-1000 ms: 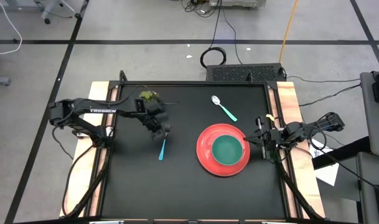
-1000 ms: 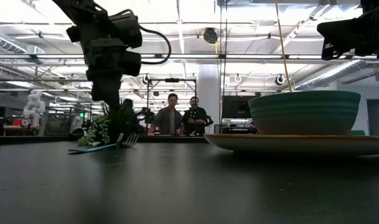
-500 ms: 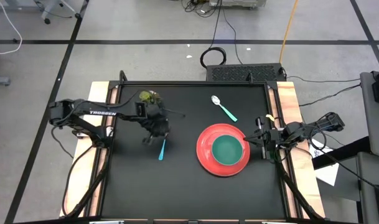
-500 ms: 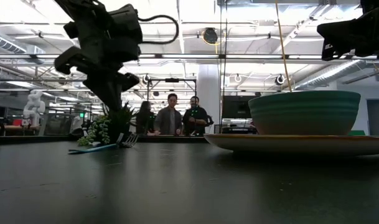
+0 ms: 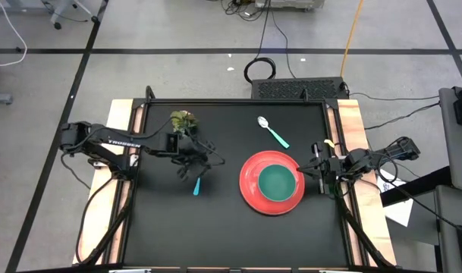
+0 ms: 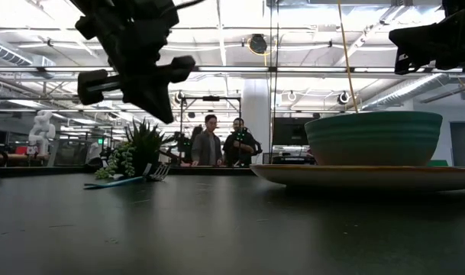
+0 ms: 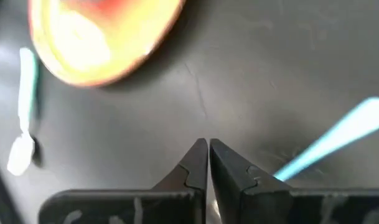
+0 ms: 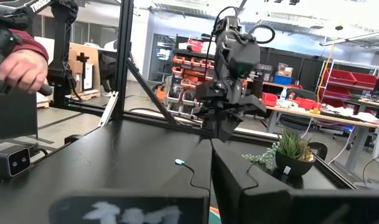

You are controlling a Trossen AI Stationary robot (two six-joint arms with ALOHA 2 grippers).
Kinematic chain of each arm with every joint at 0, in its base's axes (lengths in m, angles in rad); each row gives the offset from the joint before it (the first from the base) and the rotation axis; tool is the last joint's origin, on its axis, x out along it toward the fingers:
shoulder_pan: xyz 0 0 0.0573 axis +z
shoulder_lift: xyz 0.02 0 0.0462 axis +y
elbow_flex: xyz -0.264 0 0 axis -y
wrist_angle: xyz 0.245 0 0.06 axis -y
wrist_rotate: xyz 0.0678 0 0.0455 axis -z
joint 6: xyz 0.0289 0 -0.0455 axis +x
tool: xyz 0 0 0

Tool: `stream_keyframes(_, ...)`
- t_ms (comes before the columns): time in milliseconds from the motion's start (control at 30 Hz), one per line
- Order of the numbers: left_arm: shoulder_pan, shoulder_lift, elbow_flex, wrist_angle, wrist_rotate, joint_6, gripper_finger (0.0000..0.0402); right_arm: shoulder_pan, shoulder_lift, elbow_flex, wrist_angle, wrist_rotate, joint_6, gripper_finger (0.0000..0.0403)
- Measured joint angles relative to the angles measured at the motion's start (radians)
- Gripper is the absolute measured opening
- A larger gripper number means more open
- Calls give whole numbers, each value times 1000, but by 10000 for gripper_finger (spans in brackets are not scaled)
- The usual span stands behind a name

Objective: Set table place
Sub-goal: Put the blue fork on the orange plate to the left of the green bowl

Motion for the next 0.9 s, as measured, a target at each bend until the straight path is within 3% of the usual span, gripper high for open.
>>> stream_keyframes(333, -7, 12, 0, -40, -113, 192, 24, 0, 0, 0, 0, 0, 0, 0)
stream_keyframes(500, -8, 30, 0, -24, -128, 202, 37, 0, 0, 0, 0, 0, 0, 0)
stream_keyframes(900, -52, 62, -2, -24, -129, 223, 216, 0, 10, 0, 0, 0, 0, 0)
